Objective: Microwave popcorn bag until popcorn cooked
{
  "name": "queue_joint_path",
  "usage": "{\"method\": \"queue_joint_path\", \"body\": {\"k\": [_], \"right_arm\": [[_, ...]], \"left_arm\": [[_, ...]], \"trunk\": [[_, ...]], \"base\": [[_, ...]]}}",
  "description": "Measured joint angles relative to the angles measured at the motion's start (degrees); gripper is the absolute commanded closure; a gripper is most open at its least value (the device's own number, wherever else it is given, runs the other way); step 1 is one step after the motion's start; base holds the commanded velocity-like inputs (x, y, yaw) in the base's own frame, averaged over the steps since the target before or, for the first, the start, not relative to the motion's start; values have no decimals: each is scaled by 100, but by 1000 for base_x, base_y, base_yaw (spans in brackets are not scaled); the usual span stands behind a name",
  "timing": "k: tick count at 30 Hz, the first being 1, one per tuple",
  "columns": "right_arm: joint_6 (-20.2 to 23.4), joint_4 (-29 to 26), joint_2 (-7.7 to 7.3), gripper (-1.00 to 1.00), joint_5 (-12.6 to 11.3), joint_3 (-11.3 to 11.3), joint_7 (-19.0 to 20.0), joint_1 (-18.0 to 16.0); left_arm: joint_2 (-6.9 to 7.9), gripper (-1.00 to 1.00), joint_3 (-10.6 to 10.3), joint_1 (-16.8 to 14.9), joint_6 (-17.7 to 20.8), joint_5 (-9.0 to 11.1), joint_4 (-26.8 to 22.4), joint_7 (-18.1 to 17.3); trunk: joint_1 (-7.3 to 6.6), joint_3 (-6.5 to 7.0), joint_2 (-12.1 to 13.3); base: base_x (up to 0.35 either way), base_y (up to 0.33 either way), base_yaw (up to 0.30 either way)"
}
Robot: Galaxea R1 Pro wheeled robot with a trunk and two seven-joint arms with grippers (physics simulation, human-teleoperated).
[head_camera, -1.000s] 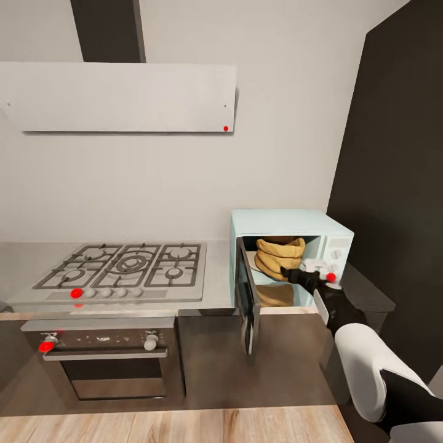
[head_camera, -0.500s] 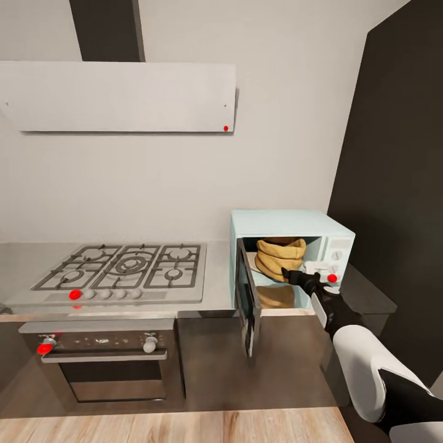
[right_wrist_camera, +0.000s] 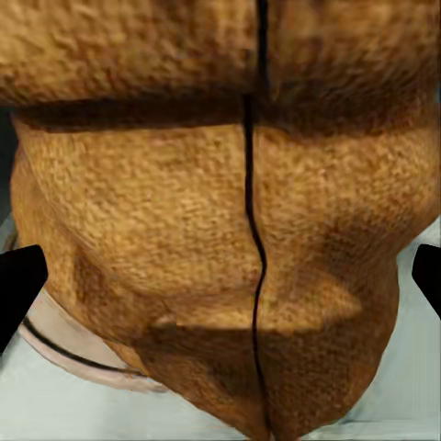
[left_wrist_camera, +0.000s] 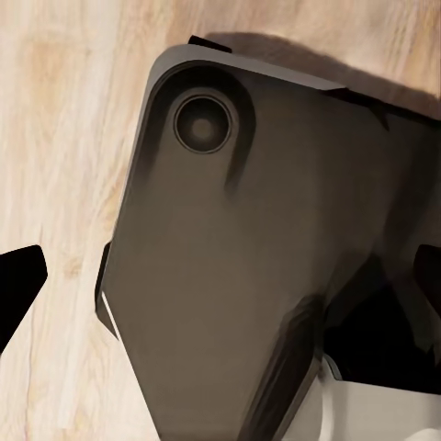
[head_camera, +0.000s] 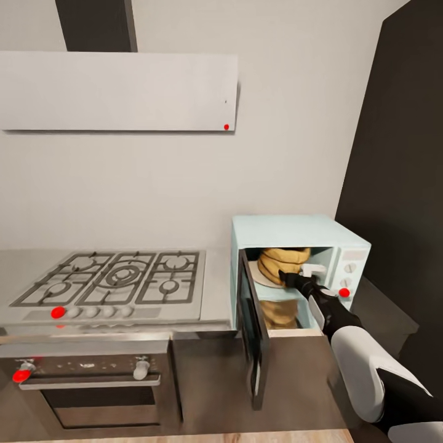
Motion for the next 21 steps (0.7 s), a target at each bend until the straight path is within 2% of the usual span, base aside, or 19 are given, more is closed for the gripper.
{"method": "queue_joint_path", "body": {"k": [4, 7, 11, 17, 21], "right_arm": [[-2, 3, 107, -100, -7, 0, 80, -1], [0, 5, 141, -100, -20, 1, 164, 0], [7, 30, 280, -100, -20, 1, 315, -1], [13, 92, 305, -100, -2, 0, 458, -3], [10, 85, 279, -100, 49, 1, 412, -1]], "left_arm": [[-6, -100, -3, 0, 0, 0, 0, 0], [-5, -100, -3, 0, 1, 0, 0, 0], [-2, -100, -3, 0, 1, 0, 0, 0], [-1, -100, -8, 0, 1, 0, 0, 0], [-7, -100, 5, 0, -5, 0, -1, 0]], "trunk": [[1, 0, 0], [2, 0, 0], [2, 0, 1], [2, 0, 0], [6, 0, 1]], "base": [[151, 0, 0], [19, 0, 0], [2, 0, 0], [-6, 0, 0], [-288, 0, 0]]}}
